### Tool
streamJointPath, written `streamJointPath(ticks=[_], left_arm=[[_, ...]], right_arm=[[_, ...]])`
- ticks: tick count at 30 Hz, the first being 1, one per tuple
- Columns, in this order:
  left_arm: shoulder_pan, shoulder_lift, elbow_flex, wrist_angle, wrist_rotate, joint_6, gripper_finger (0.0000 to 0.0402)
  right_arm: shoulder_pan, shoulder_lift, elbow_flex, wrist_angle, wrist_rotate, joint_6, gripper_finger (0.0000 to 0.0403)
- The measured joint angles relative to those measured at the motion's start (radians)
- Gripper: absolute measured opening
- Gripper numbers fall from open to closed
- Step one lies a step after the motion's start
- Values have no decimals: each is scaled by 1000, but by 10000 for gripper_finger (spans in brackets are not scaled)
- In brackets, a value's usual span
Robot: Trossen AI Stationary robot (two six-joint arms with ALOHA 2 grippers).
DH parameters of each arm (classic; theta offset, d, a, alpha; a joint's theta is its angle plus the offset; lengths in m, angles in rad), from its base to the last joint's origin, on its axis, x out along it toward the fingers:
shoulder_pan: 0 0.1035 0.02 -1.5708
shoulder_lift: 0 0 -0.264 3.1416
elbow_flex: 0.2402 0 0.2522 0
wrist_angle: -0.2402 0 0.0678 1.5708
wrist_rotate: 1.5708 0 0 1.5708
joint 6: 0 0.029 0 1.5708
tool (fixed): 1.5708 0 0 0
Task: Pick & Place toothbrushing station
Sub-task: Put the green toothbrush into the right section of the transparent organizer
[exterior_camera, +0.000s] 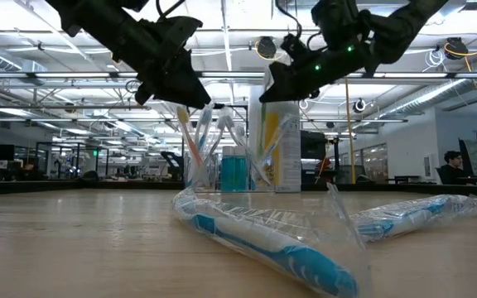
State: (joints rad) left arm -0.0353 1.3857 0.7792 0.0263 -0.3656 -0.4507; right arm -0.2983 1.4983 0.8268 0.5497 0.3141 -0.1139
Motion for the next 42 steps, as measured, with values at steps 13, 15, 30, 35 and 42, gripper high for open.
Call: streamJointPath(ticks=[13, 15, 30, 35, 42], left_arm=[[0, 0, 0, -1, 0, 4, 104], [0, 0, 0, 0, 0, 11, 104], [1, 0, 0, 54, -2, 67, 104], [1, 0, 0, 108, -1, 136, 104], [1, 0, 0, 113, -1, 162, 104]], right_arm=[[-24, 8, 0, -85, -2, 76, 18], [-24, 8, 0, -102, -3, 77, 18], [-22, 8, 0, -244, -5, 158, 26], [-11, 33, 0, -248, -1, 159, 38], [0, 73, 0, -233, 43, 148, 83]])
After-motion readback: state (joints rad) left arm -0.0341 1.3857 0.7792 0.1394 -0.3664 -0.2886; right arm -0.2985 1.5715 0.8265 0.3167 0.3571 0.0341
